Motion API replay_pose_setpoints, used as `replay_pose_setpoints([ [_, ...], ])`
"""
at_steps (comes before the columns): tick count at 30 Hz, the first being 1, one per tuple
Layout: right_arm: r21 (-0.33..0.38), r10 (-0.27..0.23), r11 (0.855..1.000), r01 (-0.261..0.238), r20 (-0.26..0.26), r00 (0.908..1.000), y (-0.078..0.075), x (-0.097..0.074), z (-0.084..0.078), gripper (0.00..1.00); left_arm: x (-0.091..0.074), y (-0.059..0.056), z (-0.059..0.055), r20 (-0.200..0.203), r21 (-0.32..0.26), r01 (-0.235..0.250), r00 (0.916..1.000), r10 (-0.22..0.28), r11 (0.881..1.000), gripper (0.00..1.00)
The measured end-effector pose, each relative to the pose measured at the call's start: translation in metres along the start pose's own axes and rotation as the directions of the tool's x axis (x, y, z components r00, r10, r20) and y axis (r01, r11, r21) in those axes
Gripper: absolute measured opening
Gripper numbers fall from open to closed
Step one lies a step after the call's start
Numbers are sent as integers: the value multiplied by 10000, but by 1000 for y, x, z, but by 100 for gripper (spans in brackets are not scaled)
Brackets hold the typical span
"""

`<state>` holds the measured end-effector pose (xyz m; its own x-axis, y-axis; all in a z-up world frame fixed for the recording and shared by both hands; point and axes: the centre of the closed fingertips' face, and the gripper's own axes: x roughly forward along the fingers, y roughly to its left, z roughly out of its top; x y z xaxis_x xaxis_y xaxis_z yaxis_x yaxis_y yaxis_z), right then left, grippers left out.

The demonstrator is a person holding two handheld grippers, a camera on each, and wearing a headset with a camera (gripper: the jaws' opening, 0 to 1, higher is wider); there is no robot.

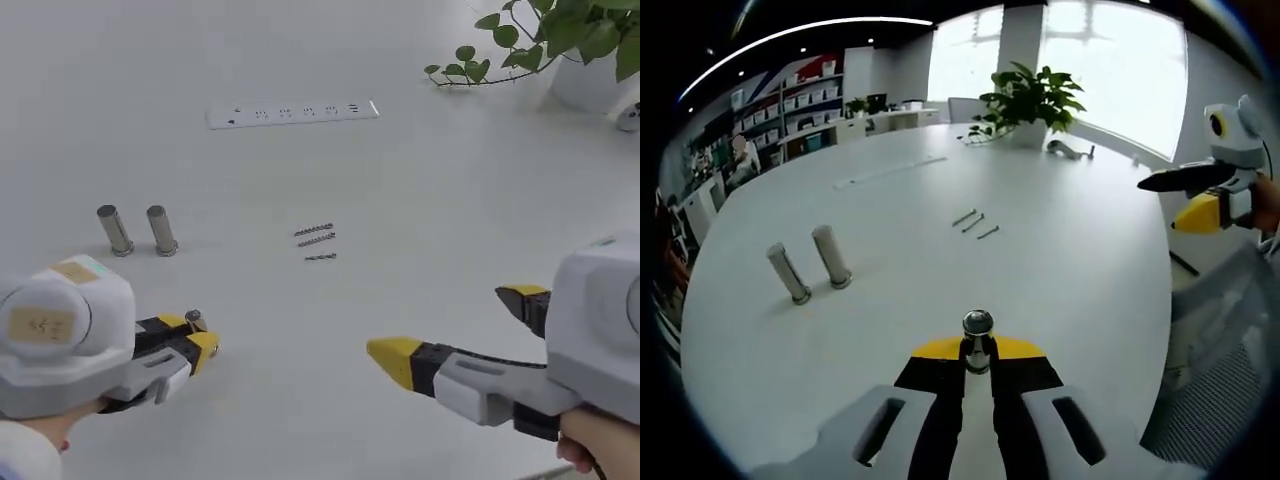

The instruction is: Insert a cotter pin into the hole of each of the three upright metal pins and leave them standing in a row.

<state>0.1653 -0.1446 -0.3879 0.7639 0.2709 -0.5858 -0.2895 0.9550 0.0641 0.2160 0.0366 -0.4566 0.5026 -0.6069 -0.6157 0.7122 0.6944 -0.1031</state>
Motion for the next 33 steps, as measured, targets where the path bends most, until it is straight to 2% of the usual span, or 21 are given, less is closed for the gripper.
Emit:
replay_pose_setpoints([
  [4, -455, 255, 9987, -243, 276, 9993, 7, 1, 5, 92, 3, -4, -2, -86, 28, 49, 10000, -49, 10000, 5],
  [10, -550, 677, 9964, -648, 512, 9964, 16, 5, 9, 97, 9, -10, -5, -166, -64, 152, 9997, -153, 9999, 5],
  [18, -633, 978, 9935, -946, 496, 9940, 20, 8, 9, 98, 13, -15, -7, -243, 72, 184, 9995, -183, 9998, 5],
  [20, -608, 978, 9935, -958, 303, 9947, 20, 9, 6, 98, 13, -15, -8, -264, 138, 215, 9994, -212, 9997, 5],
  [24, -670, 992, 9930, -973, 269, 9947, 20, 10, 4, 98, 13, -16, -14, -484, 365, 222, 9986, -204, 9991, 5],
  [33, -621, 1132, 9918, -1121, 142, 9935, 22, 11, 0, 98, 14, -19, -12, -259, 409, 254, 9994, -244, 9988, 5],
])
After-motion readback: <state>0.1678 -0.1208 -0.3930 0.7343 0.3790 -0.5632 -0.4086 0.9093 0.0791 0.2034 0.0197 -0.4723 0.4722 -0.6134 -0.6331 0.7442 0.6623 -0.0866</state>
